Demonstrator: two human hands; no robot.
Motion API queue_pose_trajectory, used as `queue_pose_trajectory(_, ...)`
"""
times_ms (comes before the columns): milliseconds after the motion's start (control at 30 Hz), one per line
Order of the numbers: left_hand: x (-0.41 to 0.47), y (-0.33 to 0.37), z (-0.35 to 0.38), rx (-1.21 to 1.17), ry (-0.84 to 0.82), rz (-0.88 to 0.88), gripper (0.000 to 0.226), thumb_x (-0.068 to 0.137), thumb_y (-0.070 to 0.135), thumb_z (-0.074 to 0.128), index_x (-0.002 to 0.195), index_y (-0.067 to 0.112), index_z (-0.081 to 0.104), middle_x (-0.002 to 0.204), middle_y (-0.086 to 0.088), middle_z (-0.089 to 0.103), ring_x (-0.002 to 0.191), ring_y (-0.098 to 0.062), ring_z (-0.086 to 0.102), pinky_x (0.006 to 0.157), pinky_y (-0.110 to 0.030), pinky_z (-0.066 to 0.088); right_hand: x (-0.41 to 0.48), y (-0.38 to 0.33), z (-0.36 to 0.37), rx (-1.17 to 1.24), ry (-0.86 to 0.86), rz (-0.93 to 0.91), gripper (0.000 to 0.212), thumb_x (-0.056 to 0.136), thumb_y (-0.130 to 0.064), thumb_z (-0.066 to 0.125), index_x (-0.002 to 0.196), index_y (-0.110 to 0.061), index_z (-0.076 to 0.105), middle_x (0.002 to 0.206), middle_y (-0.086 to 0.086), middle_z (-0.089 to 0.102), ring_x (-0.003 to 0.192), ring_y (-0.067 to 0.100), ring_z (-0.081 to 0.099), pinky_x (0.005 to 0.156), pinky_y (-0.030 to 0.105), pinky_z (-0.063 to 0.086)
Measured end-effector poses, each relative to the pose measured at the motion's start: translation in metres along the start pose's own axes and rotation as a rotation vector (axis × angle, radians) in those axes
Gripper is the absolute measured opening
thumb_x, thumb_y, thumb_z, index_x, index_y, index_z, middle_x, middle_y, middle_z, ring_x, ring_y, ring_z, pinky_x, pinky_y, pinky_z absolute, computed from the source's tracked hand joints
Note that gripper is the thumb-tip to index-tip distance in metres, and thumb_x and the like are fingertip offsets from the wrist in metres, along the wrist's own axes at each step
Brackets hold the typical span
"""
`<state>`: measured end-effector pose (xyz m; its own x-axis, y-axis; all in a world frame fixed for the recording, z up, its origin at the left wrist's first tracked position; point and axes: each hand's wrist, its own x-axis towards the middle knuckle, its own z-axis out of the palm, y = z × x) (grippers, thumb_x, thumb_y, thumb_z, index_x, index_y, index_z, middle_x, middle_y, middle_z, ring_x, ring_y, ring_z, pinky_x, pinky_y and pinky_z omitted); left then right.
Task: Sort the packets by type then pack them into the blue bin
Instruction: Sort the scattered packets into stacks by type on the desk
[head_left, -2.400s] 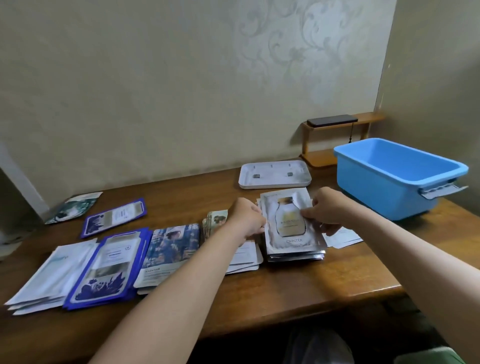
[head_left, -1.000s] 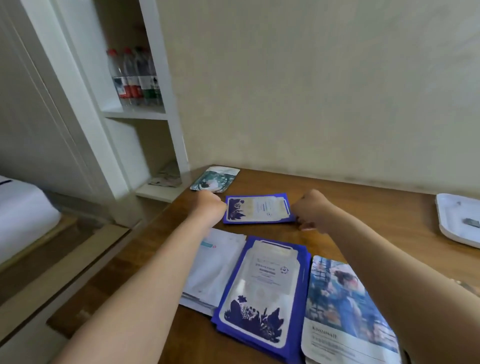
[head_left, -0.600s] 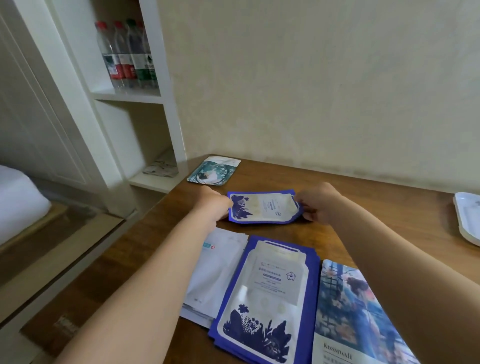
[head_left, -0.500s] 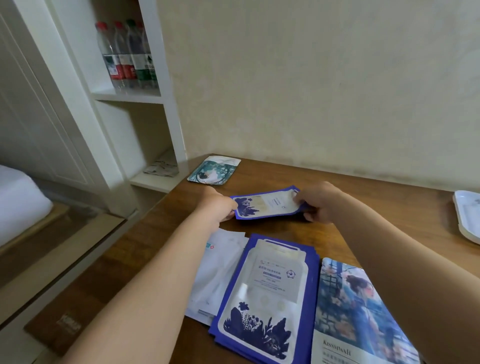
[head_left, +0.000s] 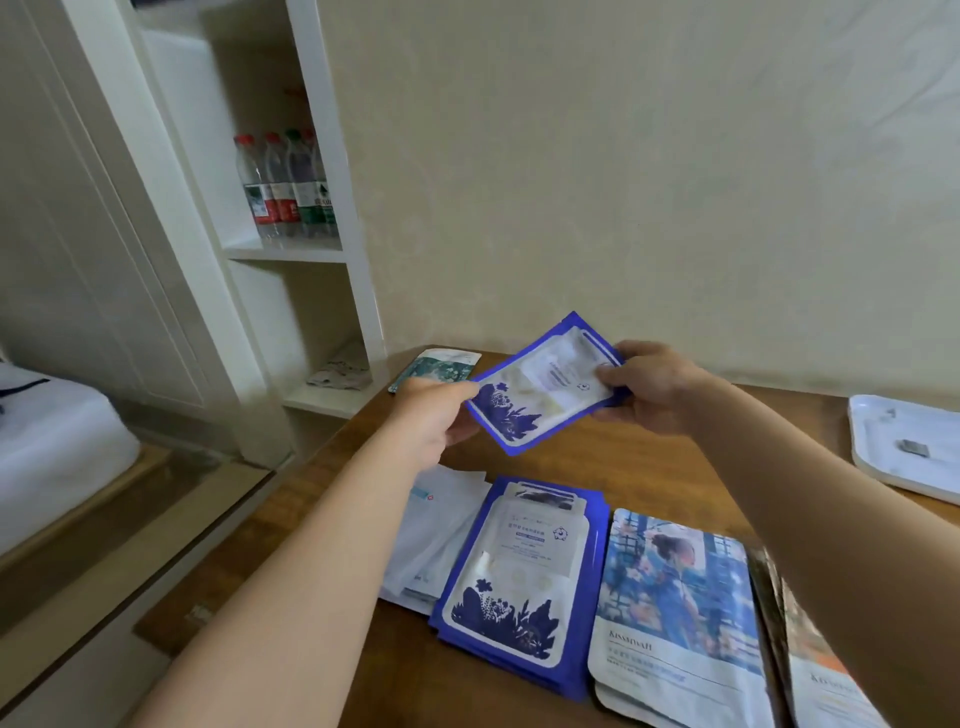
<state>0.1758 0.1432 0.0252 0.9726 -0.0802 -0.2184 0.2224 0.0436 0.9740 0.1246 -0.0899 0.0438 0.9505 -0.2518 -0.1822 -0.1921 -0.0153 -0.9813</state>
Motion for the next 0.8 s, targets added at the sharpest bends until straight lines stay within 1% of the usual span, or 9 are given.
queue_pose_trajectory(100,-0.03,0.002,-0.011,0.038,-0.046,0.036,0.01,0.093,-0.004,0.068,0.094,0.005,0.063,0.093,-0.018,0.071,0.076,-0.025,0.071,0.069,-0.041,0.061,-0.019,-0.001,-0.005,-0.059,-0.1,0.02,0.01,0.101,-0.001,0.057,0.101,-0.008,0.064,0.089,0.015,0.069,0.063,0.022,0.069,0.05,0.032,0.059)
queue_pose_trajectory(167,-0.051,-0.003,-0.02,0.173,-0.076,0.047,0.01,0.092,-0.004,0.069,0.092,0.005,0.065,0.088,-0.015,0.071,0.072,-0.021,0.071,0.061,-0.037,0.061,-0.03,0.004,-0.004,-0.129,-0.089,0.022,0.007,0.1,-0.003,0.06,0.098,-0.008,0.064,0.084,0.014,0.068,0.058,0.02,0.068,0.048,0.031,0.059)
queue_pose_trajectory(233,-0.07,-0.01,-0.027,0.323,-0.102,0.041,0.007,0.092,-0.002,0.069,0.094,0.005,0.068,0.085,-0.012,0.072,0.07,-0.018,0.071,0.057,-0.033,0.058,-0.038,0.013,0.001,-0.236,-0.038,0.026,0.004,0.097,-0.004,0.065,0.099,-0.005,0.063,0.083,0.017,0.067,0.061,0.024,0.068,0.048,0.033,0.06)
queue_pose_trajectory(333,-0.09,-0.021,-0.035,0.527,-0.116,0.036,0.01,0.092,0.003,0.071,0.102,0.006,0.069,0.095,-0.012,0.075,0.083,-0.019,0.074,0.065,-0.034,0.062,-0.049,0.027,0.012,-0.374,0.028,0.041,0.008,0.094,0.002,0.066,0.098,-0.002,0.06,0.089,0.023,0.067,0.071,0.035,0.07,0.059,0.045,0.063)
queue_pose_trajectory(400,-0.098,-0.028,-0.038,0.667,-0.102,0.059,0.01,0.091,0.005,0.072,0.099,0.011,0.069,0.1,-0.01,0.074,0.087,-0.021,0.075,0.064,-0.033,0.06,-0.055,0.036,0.019,-0.478,0.051,0.044,0.011,0.092,0.006,0.063,0.103,0.002,0.064,0.095,0.026,0.07,0.075,0.038,0.074,0.066,0.049,0.064)
queue_pose_trajectory(533,-0.111,-0.039,-0.037,0.874,-0.104,0.084,0.013,0.086,0.003,0.074,0.087,0.013,0.067,0.095,-0.01,0.071,0.085,-0.026,0.074,0.071,-0.041,0.064,-0.068,0.049,0.032,-0.635,0.085,0.034,0.018,0.091,0.009,0.058,0.104,0.003,0.068,0.095,0.024,0.069,0.064,0.034,0.075,0.061,0.042,0.065)
queue_pose_trajectory(600,-0.115,-0.042,-0.036,0.964,-0.102,0.099,0.012,0.087,0.004,0.074,0.083,0.013,0.067,0.093,-0.007,0.069,0.083,-0.02,0.07,0.069,-0.037,0.062,-0.071,0.052,0.034,-0.687,0.102,0.025,0.015,0.091,0.009,0.059,0.102,0.004,0.068,0.094,0.021,0.067,0.063,0.032,0.075,0.061,0.04,0.065)
queue_pose_trajectory(700,-0.114,-0.048,-0.035,1.1,-0.099,0.139,0.007,0.089,0.005,0.072,0.087,0.012,0.071,0.092,-0.004,0.064,0.082,-0.017,0.062,0.07,-0.031,0.052,-0.071,0.057,0.033,-0.775,0.128,-0.02,0.018,0.088,0.01,0.06,0.103,0.005,0.07,0.094,0.018,0.069,0.073,0.032,0.075,0.07,0.042,0.065)
queue_pose_trajectory(800,-0.116,-0.049,-0.034,1.178,-0.112,0.14,0.011,0.089,0.007,0.073,0.099,0.012,0.075,0.104,-0.005,0.069,0.093,-0.018,0.066,0.075,-0.03,0.055,-0.07,0.063,0.032,-0.852,0.152,-0.059,0.02,0.085,0.007,0.063,0.102,0.002,0.073,0.094,0.013,0.07,0.086,0.031,0.072,0.08,0.043,0.063)
